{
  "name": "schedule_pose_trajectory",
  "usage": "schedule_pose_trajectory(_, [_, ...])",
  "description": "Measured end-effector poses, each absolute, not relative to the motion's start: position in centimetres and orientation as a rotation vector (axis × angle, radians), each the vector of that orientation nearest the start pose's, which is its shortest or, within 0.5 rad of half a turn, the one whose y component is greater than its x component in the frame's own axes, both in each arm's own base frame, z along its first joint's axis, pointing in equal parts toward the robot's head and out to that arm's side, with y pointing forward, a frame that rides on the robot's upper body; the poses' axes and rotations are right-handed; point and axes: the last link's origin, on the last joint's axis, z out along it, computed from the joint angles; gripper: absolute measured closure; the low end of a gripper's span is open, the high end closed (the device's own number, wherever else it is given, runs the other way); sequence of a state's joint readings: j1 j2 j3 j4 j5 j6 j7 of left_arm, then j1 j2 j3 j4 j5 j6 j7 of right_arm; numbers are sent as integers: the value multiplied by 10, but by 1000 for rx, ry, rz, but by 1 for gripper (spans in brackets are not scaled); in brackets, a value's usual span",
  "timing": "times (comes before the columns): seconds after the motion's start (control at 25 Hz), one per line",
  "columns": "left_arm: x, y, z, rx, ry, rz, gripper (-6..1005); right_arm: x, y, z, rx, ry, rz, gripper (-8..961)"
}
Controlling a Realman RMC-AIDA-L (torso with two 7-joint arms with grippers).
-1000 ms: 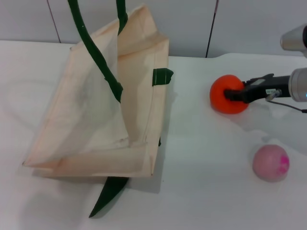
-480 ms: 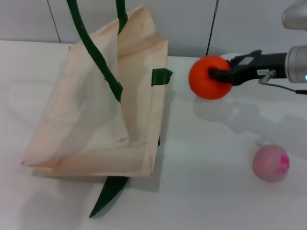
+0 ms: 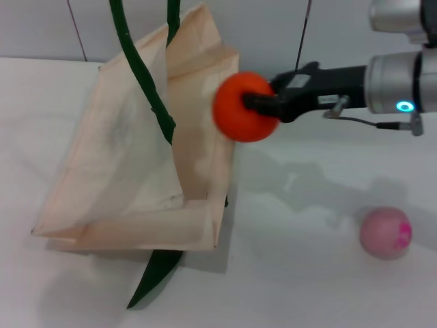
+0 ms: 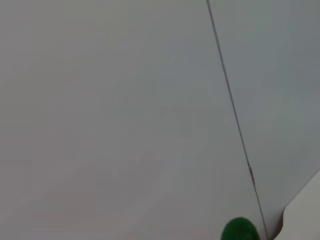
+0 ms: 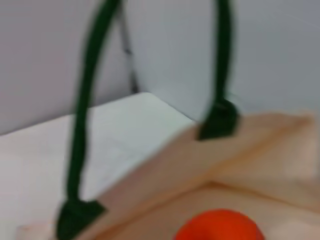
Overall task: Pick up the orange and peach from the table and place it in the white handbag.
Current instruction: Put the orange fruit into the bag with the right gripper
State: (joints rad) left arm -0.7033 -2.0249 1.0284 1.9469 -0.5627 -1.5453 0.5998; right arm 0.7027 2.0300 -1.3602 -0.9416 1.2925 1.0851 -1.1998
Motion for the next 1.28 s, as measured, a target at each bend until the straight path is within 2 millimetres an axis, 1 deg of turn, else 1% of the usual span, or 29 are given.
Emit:
schedule_pose_trajectory(0.08, [-57,376,167,-2178,-382,-96,878,122,404,-31,-2766,474,408,635])
schedule_pose_trajectory(0.16, [-54,376,166,-2181,-373,-100,878,115,403,-33,-2775,447,423,651])
schedule_pose_trajectory(0.4, [-38,375,159,-2205,-331,-117,878,109,405,-35,-2765,414,435,706])
schedule_pose_trajectory(0.48, [-34,374,158,-2206,-320,-126,878,105,406,-39,-2764,393,438,740])
schedule_pose_trajectory(0.68, [-28,373,153,-2219,-302,-130,878,93,405,-51,-2765,315,468,783])
schedule_pose_trajectory(0.8, [-26,372,149,-2228,-301,-126,878,93,407,-59,-2770,304,476,796])
schedule_pose_trajectory(1.0, [-22,368,149,-2225,-286,-135,878,103,412,-69,-2779,336,486,818])
schedule_pose_trajectory(1.12, [-21,365,151,-2214,-276,-143,878,108,415,-71,-2768,345,473,831])
schedule_pose_trajectory(1.28, [-20,365,151,-2214,-278,-149,878,108,416,-71,-2760,346,473,861])
